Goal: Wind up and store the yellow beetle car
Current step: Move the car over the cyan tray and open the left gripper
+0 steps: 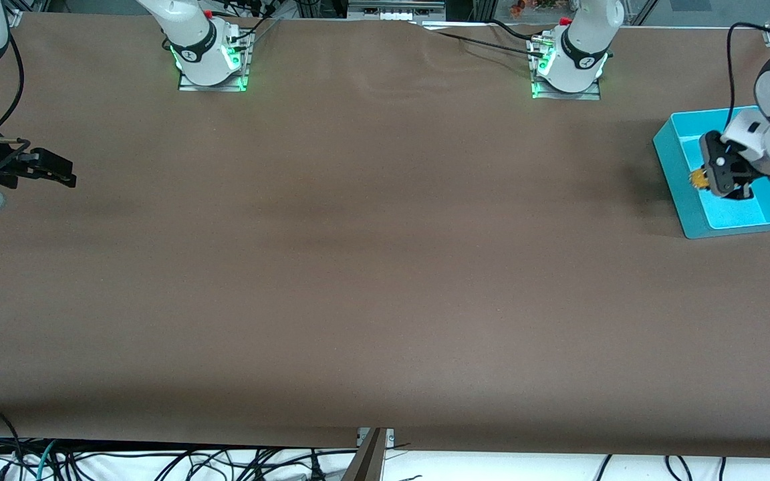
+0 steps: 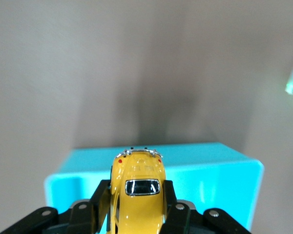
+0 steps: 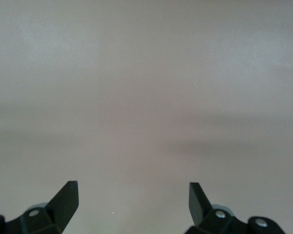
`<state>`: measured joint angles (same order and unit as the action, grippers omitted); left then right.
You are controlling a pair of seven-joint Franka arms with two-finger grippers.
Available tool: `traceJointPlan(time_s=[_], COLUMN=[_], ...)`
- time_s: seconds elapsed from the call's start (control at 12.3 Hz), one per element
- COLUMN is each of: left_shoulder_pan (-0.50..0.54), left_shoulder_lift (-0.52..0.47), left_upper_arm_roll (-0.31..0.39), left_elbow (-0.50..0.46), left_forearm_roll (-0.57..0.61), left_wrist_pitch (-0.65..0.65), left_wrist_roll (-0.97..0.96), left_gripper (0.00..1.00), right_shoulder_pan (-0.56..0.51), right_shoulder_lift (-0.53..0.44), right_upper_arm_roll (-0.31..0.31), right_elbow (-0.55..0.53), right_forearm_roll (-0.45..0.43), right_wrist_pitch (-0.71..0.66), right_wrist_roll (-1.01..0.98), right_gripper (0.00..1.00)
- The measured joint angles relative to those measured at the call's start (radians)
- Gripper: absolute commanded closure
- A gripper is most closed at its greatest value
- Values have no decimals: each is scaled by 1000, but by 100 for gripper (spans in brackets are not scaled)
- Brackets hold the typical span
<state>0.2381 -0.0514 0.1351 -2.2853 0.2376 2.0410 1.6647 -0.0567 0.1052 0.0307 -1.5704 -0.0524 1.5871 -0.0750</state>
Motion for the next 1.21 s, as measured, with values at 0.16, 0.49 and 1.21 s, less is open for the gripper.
traceJointPlan(time_s=[0.16, 0.49, 1.21], left_shoulder_pan=[22, 97, 129], left_shoulder_lift=[-27, 0, 202], left_upper_arm_roll=[66, 182, 204], left_elbow=[-60, -204, -249], left_forearm_roll=[38, 141, 154], left_wrist_pitch=[1, 153, 385], left_wrist_roll=[65, 83, 88], left_gripper=[100, 100, 84], right_shoulder_pan=[0, 0, 0], right_shoulder_lift=[0, 0, 0], right_upper_arm_roll=[0, 0, 0], right_elbow=[0, 0, 0], right_forearm_roll=[0, 0, 0], right_wrist_pitch=[0, 0, 0], right_wrist_roll=[0, 0, 0], right_gripper=[0, 0, 0])
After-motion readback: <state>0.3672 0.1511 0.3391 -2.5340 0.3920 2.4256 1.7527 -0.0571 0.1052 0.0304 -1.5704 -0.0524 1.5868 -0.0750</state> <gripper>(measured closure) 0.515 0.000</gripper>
